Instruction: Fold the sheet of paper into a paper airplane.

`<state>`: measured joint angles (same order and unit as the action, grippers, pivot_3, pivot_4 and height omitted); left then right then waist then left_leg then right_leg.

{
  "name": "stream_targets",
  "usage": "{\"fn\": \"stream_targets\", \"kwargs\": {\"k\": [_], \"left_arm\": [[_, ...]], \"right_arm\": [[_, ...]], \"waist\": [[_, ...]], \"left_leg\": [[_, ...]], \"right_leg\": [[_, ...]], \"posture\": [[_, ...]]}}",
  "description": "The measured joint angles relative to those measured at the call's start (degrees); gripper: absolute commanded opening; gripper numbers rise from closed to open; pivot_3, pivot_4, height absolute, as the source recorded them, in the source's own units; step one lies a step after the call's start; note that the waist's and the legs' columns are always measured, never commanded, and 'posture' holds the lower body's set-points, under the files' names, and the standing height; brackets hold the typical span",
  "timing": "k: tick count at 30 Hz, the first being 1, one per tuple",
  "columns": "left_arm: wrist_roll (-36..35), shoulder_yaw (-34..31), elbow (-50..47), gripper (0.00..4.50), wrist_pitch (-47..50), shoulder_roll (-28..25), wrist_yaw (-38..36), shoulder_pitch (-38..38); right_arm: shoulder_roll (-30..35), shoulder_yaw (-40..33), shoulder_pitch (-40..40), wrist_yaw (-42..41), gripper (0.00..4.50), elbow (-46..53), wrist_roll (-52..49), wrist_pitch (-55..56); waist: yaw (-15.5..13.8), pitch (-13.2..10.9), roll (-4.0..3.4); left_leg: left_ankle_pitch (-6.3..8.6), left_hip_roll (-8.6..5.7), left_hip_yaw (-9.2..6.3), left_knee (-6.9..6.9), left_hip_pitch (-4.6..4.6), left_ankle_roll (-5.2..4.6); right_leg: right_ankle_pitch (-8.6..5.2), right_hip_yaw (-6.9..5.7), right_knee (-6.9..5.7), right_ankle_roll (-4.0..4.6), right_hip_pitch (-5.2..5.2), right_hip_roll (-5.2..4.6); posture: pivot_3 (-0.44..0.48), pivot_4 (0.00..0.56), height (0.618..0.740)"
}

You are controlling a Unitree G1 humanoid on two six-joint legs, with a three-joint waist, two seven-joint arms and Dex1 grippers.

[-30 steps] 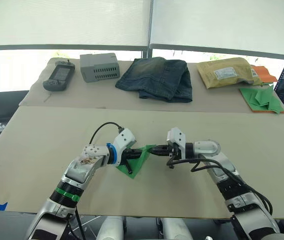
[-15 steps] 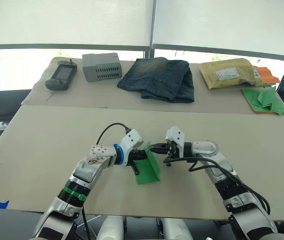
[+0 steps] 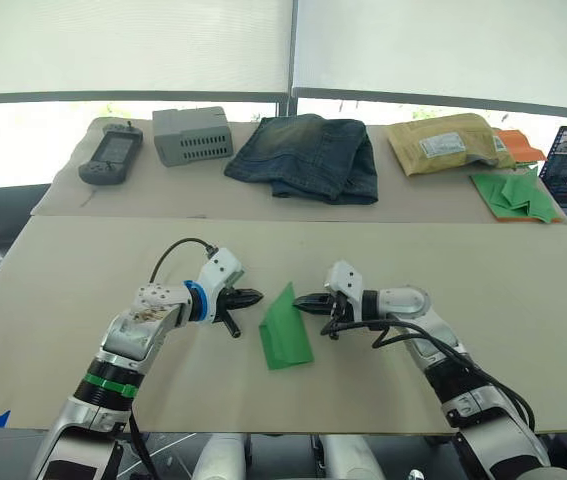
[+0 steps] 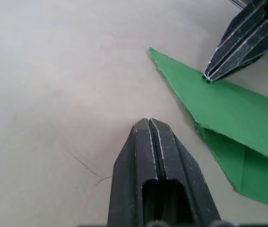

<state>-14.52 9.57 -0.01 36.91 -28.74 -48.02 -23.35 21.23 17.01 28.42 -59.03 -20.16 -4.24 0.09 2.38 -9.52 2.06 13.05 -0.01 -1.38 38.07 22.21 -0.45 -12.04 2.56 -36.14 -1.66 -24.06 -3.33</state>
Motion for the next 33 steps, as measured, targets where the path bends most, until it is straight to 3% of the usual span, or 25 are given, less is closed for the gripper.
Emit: {"fn": "stream_targets", "kwargs": {"k": [5,8,15,22,33], "left_arm": [[-2.63,-0.55,-0.57,0.0,0.95,3.51,-0.21,-0.75],[-2.6,2.43,-1.44,0.0,0.75,4.52,-1.26,-1.2],[1.25,8.52,-2.25,0.0,-1.57,1.21,-3.48,-1.32],[1.56,8.96,-3.56,0.0,-2.1,0.06,-3.9,-0.54],[1.61,8.68,-4.34,0.0,-1.84,0.65,-2.67,0.74]], "right_arm": [[0.04,0.69,0.13,1.35,0.02,0.18,1.92,1.23],[0.08,1.28,0.0,2.88,0.02,1.3,3.46,1.22],[0.5,1.18,-2.11,4.83,0.02,4.48,3.51,0.27],[1.04,0.28,-3.35,4.82,0.02,7.04,2.99,-2.01],[-2.6,1.47,5.53,7.56,0.02,-5.62,5.56,1.25]], "waist": [[0.02,0.01,0.0],[0.0,0.02,-0.01],[-0.06,0.05,-0.04],[-0.23,0.07,-0.08],[0.03,0.08,-0.09]], "left_leg": [[0.0,-0.01,0.01,0.0,-0.03,0.0],[0.0,-0.02,0.03,0.0,-0.1,0.0],[0.0,-0.03,0.03,0.0,-0.13,0.0],[0.0,-0.03,0.03,0.0,-0.13,0.0],[0.0,-0.01,0.01,-0.01,-0.54,0.0]], "right_leg": [[0.0,0.01,-0.01,-0.01,0.04,-0.01],[-0.01,0.02,-0.03,-0.01,0.1,0.0],[-0.02,0.04,0.01,-0.03,0.16,-0.01],[-0.05,0.05,0.04,-0.07,0.17,-0.04],[-0.08,0.02,0.09,-0.05,0.61,0.0]], "posture": [[0.0,0.15,0.728],[0.0,0.15,0.728],[0.0,0.15,0.728],[0.0,0.15,0.728],[0.0,0.15,0.728]]}}
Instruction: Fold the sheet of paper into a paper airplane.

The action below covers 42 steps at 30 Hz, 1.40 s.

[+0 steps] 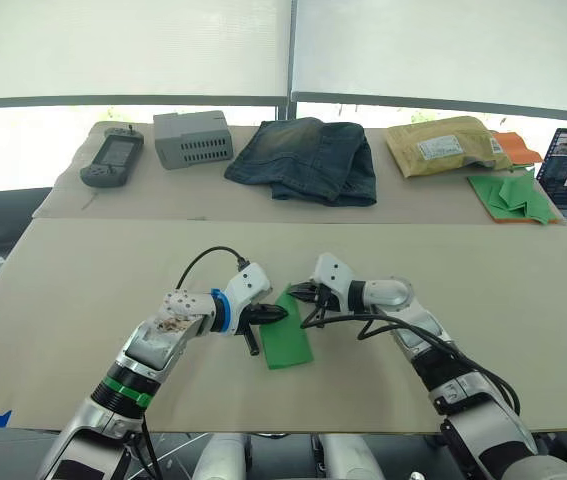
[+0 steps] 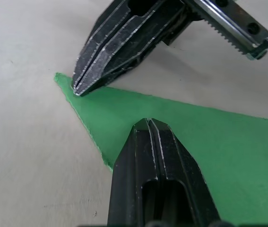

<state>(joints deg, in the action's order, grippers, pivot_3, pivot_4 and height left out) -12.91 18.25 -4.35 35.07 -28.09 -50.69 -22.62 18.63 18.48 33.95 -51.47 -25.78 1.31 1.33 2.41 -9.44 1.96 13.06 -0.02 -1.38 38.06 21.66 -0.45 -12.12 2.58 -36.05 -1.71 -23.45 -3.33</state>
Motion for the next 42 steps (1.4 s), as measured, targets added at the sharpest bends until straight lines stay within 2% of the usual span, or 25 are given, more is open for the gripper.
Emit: {"fn": "stream_targets", "kwargs": {"k": [7,16,30,34,37,42], "left_arm": [[0.04,0.44,-1.17,0.0,0.53,-0.65,0.23,0.36],[-0.03,0.75,-0.59,0.0,1.56,-0.78,-0.26,-0.62],[-0.46,1.23,-0.41,0.0,2.52,-0.61,-0.54,-1.31],[-0.62,1.1,-0.62,0.0,2.69,-0.61,-0.51,-1.19],[-0.96,0.57,-1.0,0.0,3.14,-0.61,-0.4,-0.94],[-2.18,-0.84,-1.15,0.0,5.35,-0.64,-0.09,-0.9]], "right_arm": [[0.31,0.4,0.62,0.09,0.02,-0.22,0.59,-0.02],[8.18,0.74,-12.08,-6.58,0.02,20.11,-2.34,-5.29],[19.68,2.04,-26.77,-10.93,0.02,43.84,-5.3,-14.29],[22.14,1.07,-29.61,-11.73,0.02,46.89,-7.62,-15.83],[22.87,-1.51,-29.52,-12.04,0.02,48.72,-12.05,-19.85],[21.52,-8.22,-19.25,-8.62,0.02,50.08,-16.31,-25.21]], "waist": [[-0.01,0.0,0.0],[-0.34,0.01,-0.02],[-1.34,0.01,-0.01],[-1.4,0.0,0.0],[-1.34,-0.06,0.03],[-1.21,-0.1,0.04]], "left_leg": [[0.0,0.02,-0.03,-0.15,-0.25,0.0],[0.05,0.01,-0.05,-0.23,-0.29,0.0],[0.1,0.04,-0.04,-0.25,-0.26,0.07],[0.13,0.06,-0.04,-0.25,-0.23,0.11],[0.13,0.1,-0.1,-0.25,-0.12,0.11],[0.13,0.15,-0.11,-0.25,-0.01,0.11]], "right_leg": [[-0.07,0.0,0.06,0.0,0.22,-0.04],[-0.17,-0.02,0.13,-0.08,0.29,-0.09],[-0.29,-0.08,0.23,-0.05,0.27,-0.09],[-0.33,-0.1,0.24,-0.04,0.25,-0.09],[-0.32,-0.09,0.23,-0.06,0.15,-0.09],[-0.3,-0.2,0.23,-0.1,0.03,-0.01]], "posture": [[0.0,0.15,0.728],[0.0,0.15,0.728],[0.0,0.15,0.728],[0.0,0.15,0.728],[0.0,0.15,0.728],[0.0,0.15,0.728]]}}
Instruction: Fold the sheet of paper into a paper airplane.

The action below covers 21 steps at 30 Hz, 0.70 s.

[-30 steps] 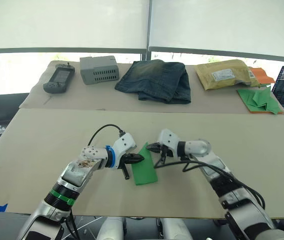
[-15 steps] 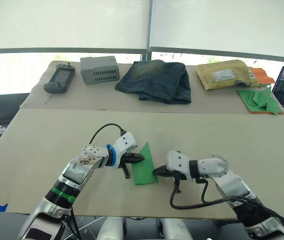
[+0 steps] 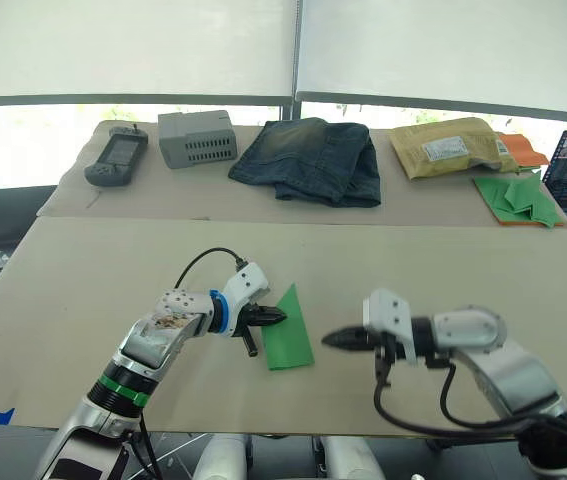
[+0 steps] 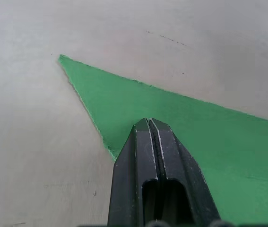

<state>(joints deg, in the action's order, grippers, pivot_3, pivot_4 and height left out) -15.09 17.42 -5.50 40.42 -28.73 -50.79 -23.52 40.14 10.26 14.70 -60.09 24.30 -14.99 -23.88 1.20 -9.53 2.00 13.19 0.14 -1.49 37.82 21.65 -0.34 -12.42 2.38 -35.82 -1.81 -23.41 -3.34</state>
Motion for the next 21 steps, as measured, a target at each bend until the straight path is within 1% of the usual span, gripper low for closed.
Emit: {"fn": "stream_targets", "kwargs": {"k": [2,5,7,12,16,21], "left_arm": [[-0.49,-0.87,0.16,0.0,0.64,-0.06,0.12,-0.06],[-0.98,-1.94,0.29,0.0,1.35,-0.05,0.25,-0.44],[-1.06,-2.47,0.44,0.0,1.97,-0.07,0.23,-0.54],[-1.03,-2.42,1.1,0.0,2.08,-0.31,-0.08,-1.03],[-1.01,-2.55,2.14,0.0,2.07,-0.23,-0.18,-1.66],[-0.53,-2.99,9.95,0.0,-0.6,3.43,0.89,-5.5]], "right_arm": [[-0.83,1.42,2.01,0.98,0.02,-0.94,1.44,0.09],[-3.26,6.55,3.18,1.98,0.02,-4.53,4.54,0.21],[-5.9,9.79,4.36,3.22,0.02,-8.04,6.85,0.24],[-10.54,14.13,6.14,5.38,0.02,-14.1,10.48,0.87],[-11.37,14.7,6.48,5.57,0.02,-15.4,11.62,1.93],[-11.41,14.9,6.49,5.32,0.02,-14.57,11.56,-0.9]], "waist": [[-0.19,-0.01,0.02],[-0.39,-0.01,0.01],[-0.39,-0.01,0.01],[-0.33,-0.02,0.01],[-0.33,-0.01,0.0],[-0.63,0.0,-0.01]], "left_leg": [[0.0,0.0,0.04,0.0,0.15,0.0],[-0.02,-0.14,0.07,0.01,0.71,-0.01],[-0.02,-0.18,0.09,0.02,0.73,-0.01],[-0.02,-0.18,0.12,0.05,0.65,-0.01],[-0.03,-0.17,0.12,0.05,0.57,-0.02],[-0.05,-0.21,0.11,0.05,0.49,-0.05]], "right_leg": [[-0.04,-0.07,0.0,0.06,-0.16,0.04],[0.0,0.01,-0.18,0.09,-0.78,0.01],[0.02,0.05,-0.18,0.12,-0.79,-0.05],[0.08,0.1,-0.17,0.06,-0.73,-0.07],[0.08,0.08,-0.2,0.06,-0.68,-0.03],[0.09,0.05,-0.24,0.07,-0.58,-0.03]], "posture": [[0.0,0.15,0.728],[0.0,0.15,0.728],[0.0,0.15,0.728],[0.0,0.15,0.728],[0.0,0.15,0.728],[0.0,0.15,0.728]]}}
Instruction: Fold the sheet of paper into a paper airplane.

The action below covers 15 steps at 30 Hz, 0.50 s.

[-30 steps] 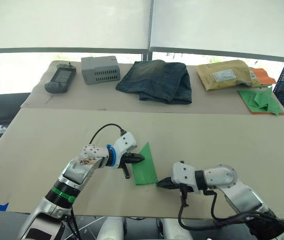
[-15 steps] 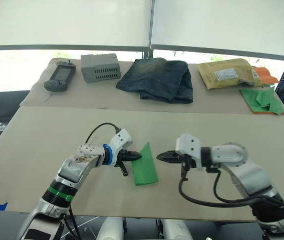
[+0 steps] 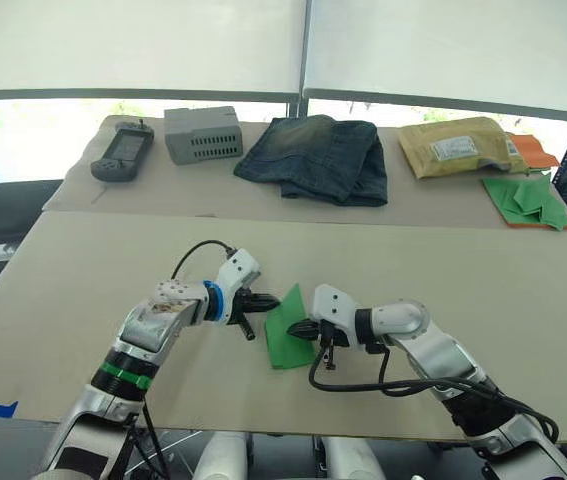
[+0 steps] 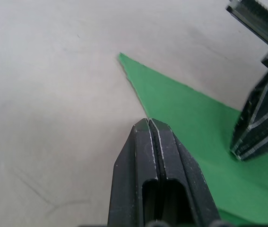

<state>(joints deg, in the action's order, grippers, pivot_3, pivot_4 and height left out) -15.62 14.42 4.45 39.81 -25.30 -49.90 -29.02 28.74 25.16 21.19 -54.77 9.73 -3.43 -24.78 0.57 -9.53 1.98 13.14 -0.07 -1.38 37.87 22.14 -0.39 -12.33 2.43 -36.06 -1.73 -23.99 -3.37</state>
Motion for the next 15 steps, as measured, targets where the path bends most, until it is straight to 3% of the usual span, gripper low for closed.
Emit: {"fn": "stream_targets", "kwargs": {"k": [6,9,15], "left_arm": [[2.52,1.09,15.26,0.0,-9.09,5.06,-0.54,-7.69],[4.12,2.07,23.03,0.0,-14.5,7.75,-1.6,-10.88],[4.76,1.86,30.59,0.0,-20.09,10.24,-2.69,-13.5]], "right_arm": [[0.02,-0.47,-0.16,0.07,0.02,1.21,-0.03,-3.1],[0.06,-0.61,-0.24,0.32,0.02,1.09,0.33,-3.85],[0.05,-0.69,-0.43,0.35,0.02,1.63,0.4,-5.19]], "waist": [[-0.84,0.04,0.06],[-1.85,0.04,0.07],[-2.57,0.04,0.07]], "left_leg": [[-0.01,-0.04,0.02,0.01,-0.12,-0.02],[-0.07,-0.02,0.01,0.01,-0.45,-0.11],[-0.06,0.02,0.02,0.01,-0.51,-0.09]], "right_leg": [[0.03,-0.01,0.02,-0.02,0.15,-0.01],[0.04,-0.11,0.2,-0.02,0.74,-0.02],[-0.19,-0.05,0.38,0.3,0.91,-0.13]], "posture": [[0.0,0.15,0.728],[0.0,0.15,0.728],[0.0,0.15,0.728]]}}
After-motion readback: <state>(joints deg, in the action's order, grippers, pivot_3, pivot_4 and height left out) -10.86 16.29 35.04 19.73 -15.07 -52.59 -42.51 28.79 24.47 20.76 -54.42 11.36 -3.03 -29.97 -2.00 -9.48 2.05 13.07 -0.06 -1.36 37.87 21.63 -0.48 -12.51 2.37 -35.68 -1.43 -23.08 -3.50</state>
